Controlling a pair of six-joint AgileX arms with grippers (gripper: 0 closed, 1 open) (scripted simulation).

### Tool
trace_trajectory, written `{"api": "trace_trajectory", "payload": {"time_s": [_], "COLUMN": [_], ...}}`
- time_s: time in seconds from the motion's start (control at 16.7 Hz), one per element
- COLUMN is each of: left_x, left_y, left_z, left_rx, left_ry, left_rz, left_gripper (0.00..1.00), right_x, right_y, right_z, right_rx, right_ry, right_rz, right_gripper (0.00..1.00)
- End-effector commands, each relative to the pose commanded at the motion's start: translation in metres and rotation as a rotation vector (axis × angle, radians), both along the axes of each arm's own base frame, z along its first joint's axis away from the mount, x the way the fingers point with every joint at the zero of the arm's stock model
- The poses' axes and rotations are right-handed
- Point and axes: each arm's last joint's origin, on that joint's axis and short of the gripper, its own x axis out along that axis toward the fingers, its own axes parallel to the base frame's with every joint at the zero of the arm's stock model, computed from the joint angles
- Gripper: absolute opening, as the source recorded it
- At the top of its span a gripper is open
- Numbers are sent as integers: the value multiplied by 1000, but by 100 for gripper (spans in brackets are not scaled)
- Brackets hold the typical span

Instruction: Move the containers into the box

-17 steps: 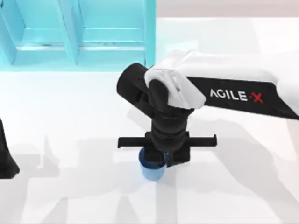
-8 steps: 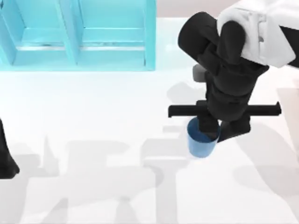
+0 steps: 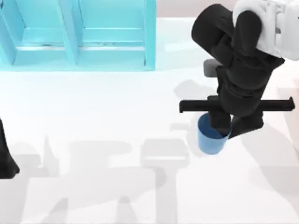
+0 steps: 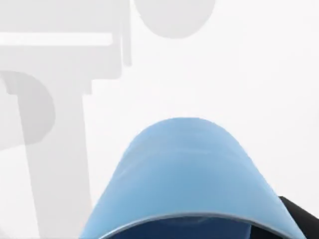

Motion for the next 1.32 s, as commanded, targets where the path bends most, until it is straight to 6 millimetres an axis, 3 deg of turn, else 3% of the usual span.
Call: {"api": "trace_trajectory", "payload": {"time_s": [0.18,0.36,0.54,0.66,0.84,0.96,1.14,1.32], "left_x": [0,0,0,0,0,0,0,0], "left_y": [0,0,0,0,0,0,0,0], "left_z": [0,0,0,0,0,0,0,0], "left_rx": [0,0,0,0,0,0,0,0], "left_ry": [0,0,0,0,0,0,0,0], "left_rz": [0,0,0,0,0,0,0,0], "left_gripper": [100,100,100,100,100,100,100,100], "right_x": [21,53,78,82,67,52,35,32], "right_y": [-25,-79,-164,-228,-314,-354,-386,-390], "right_z": [3,7,13,18,27,34,41,42], "right_rx": [-1,-1,7,16,28,31,31,31], "right_ry": [8,26,43,46,31,15,-6,-10], "right_rz": [3,5,6,3,0,-1,-2,-2], "right_gripper": [0,0,0,0,0,0,0,0]}}
